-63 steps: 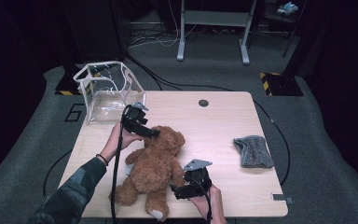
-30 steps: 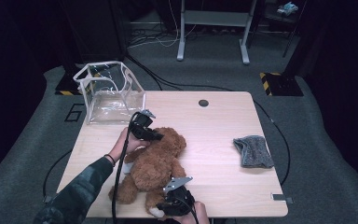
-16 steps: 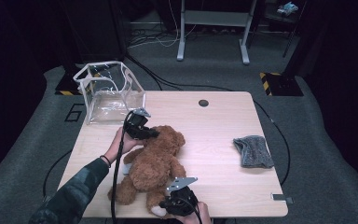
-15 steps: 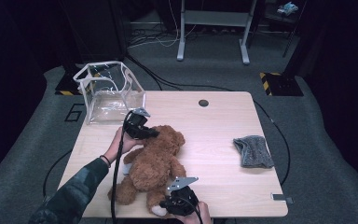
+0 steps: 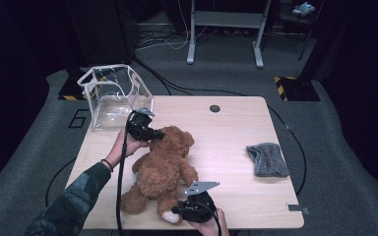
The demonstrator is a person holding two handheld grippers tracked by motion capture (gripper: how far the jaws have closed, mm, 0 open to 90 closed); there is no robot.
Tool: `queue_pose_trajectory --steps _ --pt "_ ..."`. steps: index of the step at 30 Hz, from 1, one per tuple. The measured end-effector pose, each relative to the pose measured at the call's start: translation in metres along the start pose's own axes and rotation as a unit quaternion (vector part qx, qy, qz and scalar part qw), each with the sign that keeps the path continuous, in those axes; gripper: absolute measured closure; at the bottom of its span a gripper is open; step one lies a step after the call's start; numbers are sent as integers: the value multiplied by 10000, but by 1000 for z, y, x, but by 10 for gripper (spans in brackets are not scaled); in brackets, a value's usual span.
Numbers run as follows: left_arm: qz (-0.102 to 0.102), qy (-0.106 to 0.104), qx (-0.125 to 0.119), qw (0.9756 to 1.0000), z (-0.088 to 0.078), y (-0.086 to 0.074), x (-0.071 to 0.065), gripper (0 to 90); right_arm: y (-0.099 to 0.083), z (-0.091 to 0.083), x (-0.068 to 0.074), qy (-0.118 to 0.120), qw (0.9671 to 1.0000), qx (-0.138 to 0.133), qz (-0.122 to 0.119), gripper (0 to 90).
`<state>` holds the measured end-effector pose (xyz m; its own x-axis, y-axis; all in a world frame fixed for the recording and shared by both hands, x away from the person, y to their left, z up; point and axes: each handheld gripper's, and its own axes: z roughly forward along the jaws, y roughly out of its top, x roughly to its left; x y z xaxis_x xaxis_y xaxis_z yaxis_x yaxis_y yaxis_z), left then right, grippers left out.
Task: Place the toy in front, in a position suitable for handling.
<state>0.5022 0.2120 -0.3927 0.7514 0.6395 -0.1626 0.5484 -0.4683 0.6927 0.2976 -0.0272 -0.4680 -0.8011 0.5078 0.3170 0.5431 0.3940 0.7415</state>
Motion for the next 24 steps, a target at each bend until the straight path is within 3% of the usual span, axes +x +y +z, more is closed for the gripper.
queue_pose_trajectory --steps 10,18,24 --pt "-84 209 -126 9997 -18 23 5 861 20 -28 -15 -169 9994 -301 100 795" --pt "-170 256 -83 9995 -21 27 9 866 25 -49 -33 -288 9980 -455 340 797" --pt "-260 271 -40 9993 -21 26 13 867 30 -64 -47 -514 9965 -499 433 798"
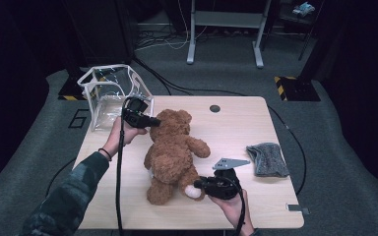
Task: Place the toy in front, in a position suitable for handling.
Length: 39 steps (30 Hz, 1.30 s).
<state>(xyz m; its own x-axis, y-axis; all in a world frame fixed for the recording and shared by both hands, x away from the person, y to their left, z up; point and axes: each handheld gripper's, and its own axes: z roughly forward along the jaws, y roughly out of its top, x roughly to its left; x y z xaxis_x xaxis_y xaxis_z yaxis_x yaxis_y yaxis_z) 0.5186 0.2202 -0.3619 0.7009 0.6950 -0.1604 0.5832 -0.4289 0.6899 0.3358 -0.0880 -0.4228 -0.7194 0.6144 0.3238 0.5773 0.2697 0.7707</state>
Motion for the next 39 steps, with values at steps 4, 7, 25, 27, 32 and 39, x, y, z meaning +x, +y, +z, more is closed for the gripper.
queue_pose_trajectory --steps 4,7,25,27,32,39 --pt "-39 12 50 10000 3 -1 1 867 4 -4 -14 -185 9998 83 62 798" --pt "-91 67 170 9998 12 -4 2 867 5 -2 -24 -389 9990 198 83 797" --pt "-600 210 442 9970 61 -16 15 862 -7 33 -70 -1462 9867 635 318 751" --pt "-564 265 404 9972 61 -16 14 850 -9 35 -71 -1507 9857 683 309 726" --pt "-416 384 252 9981 57 -14 15 727 -13 32 -72 -1621 9835 702 393 556" --pt "-262 724 108 9970 52 -11 15 309 0 23 -57 -1639 9846 545 285 191"
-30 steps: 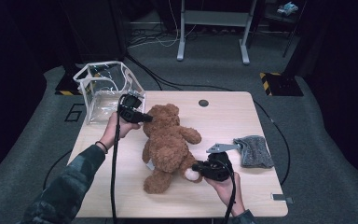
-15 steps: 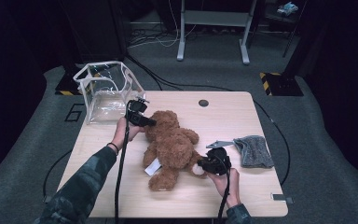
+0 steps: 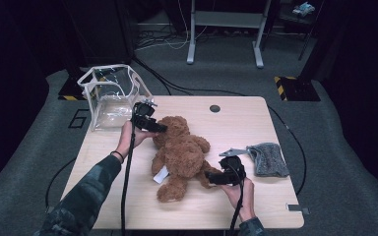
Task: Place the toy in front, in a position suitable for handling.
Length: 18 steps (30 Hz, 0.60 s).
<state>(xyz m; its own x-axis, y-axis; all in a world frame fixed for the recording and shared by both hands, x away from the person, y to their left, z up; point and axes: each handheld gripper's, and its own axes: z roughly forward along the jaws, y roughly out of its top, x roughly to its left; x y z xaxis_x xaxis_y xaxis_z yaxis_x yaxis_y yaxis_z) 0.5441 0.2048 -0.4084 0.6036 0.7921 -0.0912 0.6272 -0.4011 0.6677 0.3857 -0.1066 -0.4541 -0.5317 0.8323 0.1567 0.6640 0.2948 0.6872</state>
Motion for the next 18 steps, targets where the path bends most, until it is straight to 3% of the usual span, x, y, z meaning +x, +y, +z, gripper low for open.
queue_pose_trajectory --steps 5,9,11,16,18 --pt "60 43 -63 10000 4 2 1 223 18 -6 25 65 9996 -142 -236 104" --pt "87 7 -39 10000 11 3 1 211 33 -7 45 -11 9994 -207 -291 98" --pt "20 -121 -66 9999 13 4 3 243 40 -3 51 -14 9988 -248 -423 133" --pt "231 -173 109 9995 17 6 0 382 50 14 61 12 9991 -155 -389 211" --pt "333 -251 143 9990 19 5 -1 455 52 21 61 16 9992 -131 -381 291"
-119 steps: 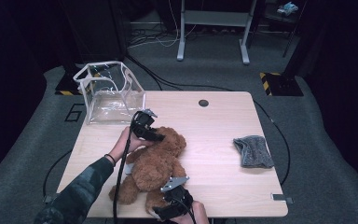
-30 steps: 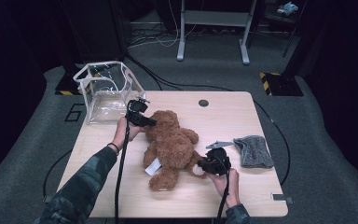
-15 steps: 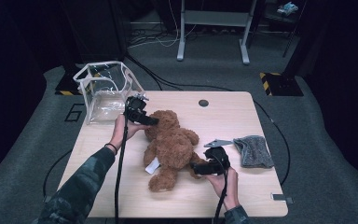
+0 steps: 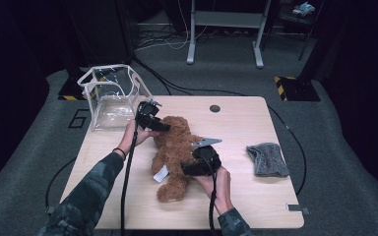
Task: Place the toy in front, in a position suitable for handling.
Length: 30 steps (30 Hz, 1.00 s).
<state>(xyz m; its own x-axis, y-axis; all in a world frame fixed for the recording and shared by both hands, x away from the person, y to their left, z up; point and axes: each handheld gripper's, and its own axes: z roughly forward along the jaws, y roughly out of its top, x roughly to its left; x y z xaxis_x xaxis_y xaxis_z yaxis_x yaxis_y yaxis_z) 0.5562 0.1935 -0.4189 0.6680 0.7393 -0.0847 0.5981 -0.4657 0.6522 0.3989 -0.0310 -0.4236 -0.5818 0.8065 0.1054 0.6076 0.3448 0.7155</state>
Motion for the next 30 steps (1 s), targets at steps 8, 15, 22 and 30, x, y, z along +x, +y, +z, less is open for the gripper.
queue_pose_trajectory --steps 8,15,22,30 --pt "268 26 48 9996 13 -11 -2 695 -5 16 -6 51 9998 123 136 580" --pt "380 92 -151 9991 16 -24 -2 834 -13 26 -6 147 9998 -13 147 734" --pt "464 93 -499 9976 -1 -25 -4 859 -16 19 -9 223 9992 -212 264 787" --pt "290 -69 -603 9977 -28 -22 -9 870 -6 -10 -10 232 9980 -560 178 805"
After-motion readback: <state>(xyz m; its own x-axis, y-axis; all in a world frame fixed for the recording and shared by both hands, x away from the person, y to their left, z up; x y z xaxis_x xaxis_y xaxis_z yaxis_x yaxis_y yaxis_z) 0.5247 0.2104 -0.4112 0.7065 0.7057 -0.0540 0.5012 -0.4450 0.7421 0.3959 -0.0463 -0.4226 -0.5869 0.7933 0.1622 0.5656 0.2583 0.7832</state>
